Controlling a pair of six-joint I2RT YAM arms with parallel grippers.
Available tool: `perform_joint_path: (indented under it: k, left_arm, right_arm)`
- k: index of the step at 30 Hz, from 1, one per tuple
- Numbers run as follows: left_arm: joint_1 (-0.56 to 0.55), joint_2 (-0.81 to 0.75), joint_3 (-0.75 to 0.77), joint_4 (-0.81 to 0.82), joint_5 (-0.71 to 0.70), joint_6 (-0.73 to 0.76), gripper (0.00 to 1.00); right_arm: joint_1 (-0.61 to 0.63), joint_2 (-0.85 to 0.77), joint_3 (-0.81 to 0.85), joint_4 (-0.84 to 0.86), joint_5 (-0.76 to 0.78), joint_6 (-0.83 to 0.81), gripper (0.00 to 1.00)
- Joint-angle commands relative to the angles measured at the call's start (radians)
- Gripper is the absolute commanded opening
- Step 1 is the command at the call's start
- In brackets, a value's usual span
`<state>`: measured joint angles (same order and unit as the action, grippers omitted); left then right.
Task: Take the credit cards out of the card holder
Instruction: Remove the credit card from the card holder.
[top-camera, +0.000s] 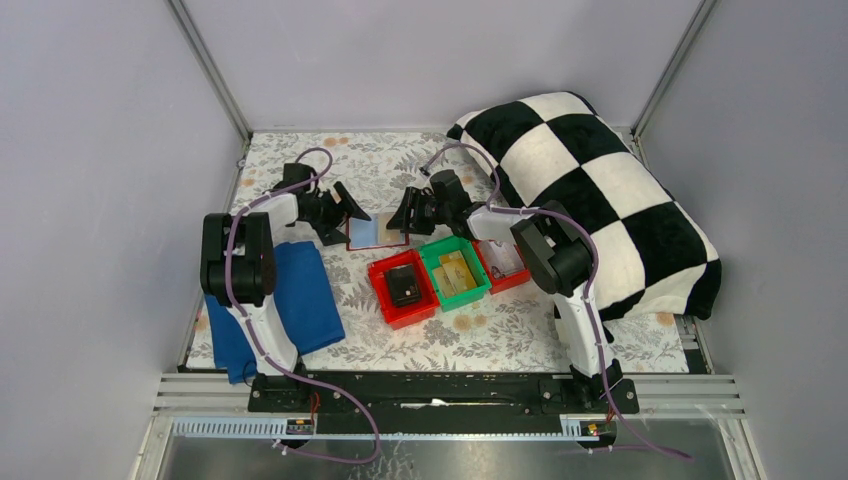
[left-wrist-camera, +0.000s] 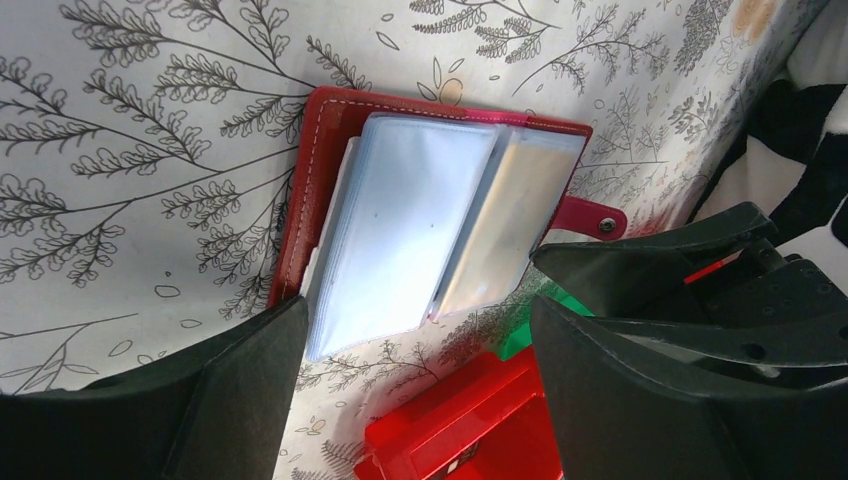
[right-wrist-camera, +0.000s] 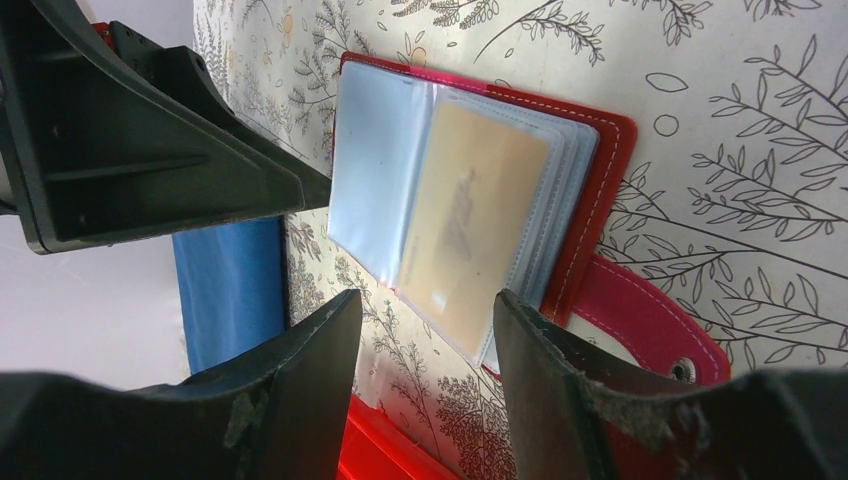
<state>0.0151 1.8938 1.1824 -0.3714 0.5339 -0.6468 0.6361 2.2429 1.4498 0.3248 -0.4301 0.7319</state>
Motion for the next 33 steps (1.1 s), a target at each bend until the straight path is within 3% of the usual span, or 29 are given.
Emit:
perform_joint_path:
  k: [1,10,33]
  left_arm:
    - [0.003,0.017,-0.026,0.047,0.017,-0.005,0.86]
    - [0.001,0.021,-0.034,0.057,0.026,-0.010,0.86]
    - [-0.011,0.028,-0.028,0.060,0.036,-0.011,0.86]
  right_arm:
    - [0.011,-0.051,0.009,0.016,0.004,0.001,0.59]
    - [0.011,-0.058,-0.013,-0.034,0.077,-0.021,0.59]
    - [0.023,0.038,0.089,-0.051,-0.014,0.037,0.59]
